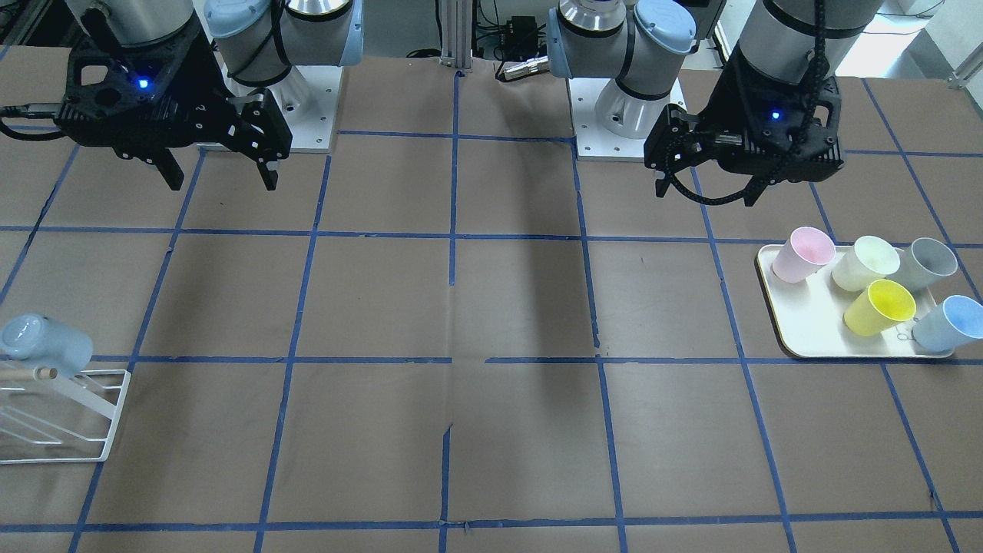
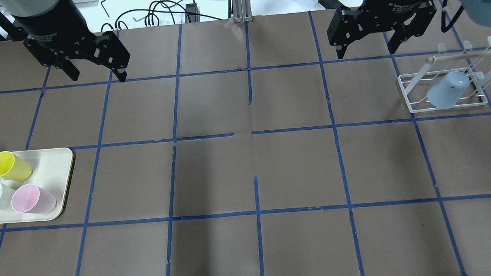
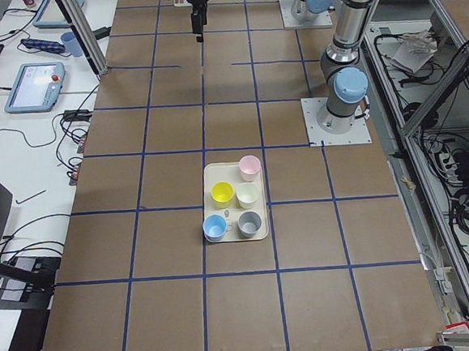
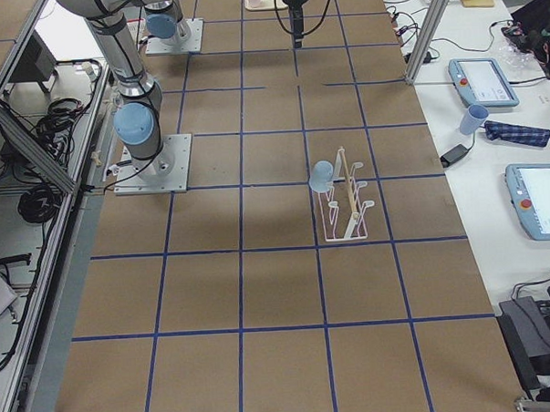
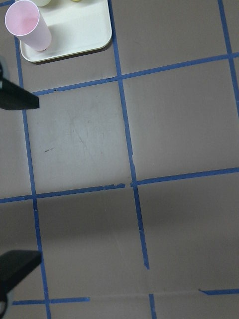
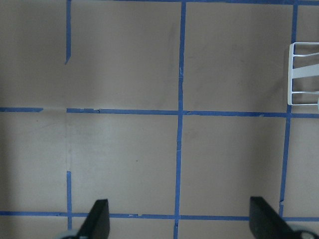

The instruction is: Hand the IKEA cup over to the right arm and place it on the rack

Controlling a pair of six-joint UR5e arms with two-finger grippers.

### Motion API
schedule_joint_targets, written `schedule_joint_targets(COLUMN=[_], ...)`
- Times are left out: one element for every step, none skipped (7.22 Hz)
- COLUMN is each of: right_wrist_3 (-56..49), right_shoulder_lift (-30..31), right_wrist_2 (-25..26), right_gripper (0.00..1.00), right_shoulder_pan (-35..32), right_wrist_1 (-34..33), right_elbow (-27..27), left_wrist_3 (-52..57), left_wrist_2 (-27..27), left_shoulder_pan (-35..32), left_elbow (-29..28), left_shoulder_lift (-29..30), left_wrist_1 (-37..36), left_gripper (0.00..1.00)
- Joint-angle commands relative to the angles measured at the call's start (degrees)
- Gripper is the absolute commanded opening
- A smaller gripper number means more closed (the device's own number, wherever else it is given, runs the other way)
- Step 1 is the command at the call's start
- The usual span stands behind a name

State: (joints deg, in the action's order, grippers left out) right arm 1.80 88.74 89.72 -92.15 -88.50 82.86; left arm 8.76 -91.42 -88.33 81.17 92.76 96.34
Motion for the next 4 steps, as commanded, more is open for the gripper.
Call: schedule_joint_targets(right_wrist_3=[0.66, 0.75, 0.75, 0.75], right_shoulder_lift=[0.03, 0.03, -0.05, -0.05], right_wrist_2=[0.02, -0.16, -0.24, -0.16], right_gripper=[1.00, 1.00, 1.00, 1.00], right_shoulder_pan=[0.04, 0.04, 0.04, 0.04], right_wrist_1=[-0.09, -0.09, -0.09, -0.09], right_elbow=[0.11, 0.28, 0.20, 0.11], left_wrist_3=[-3.19, -3.48, -3.48, -3.57], left_wrist_2=[0.02, -0.42, -0.42, -0.34], left_shoulder_pan=[-1.14, -1.93, -1.94, -2.02], left_elbow=[0.57, 0.57, 0.66, 0.66], left_shoulder_lift=[-0.13, 0.05, 0.14, 0.14], left_wrist_1=[-0.18, -0.36, -0.36, -0.36], left_gripper=[1.00, 1.00, 1.00, 1.00])
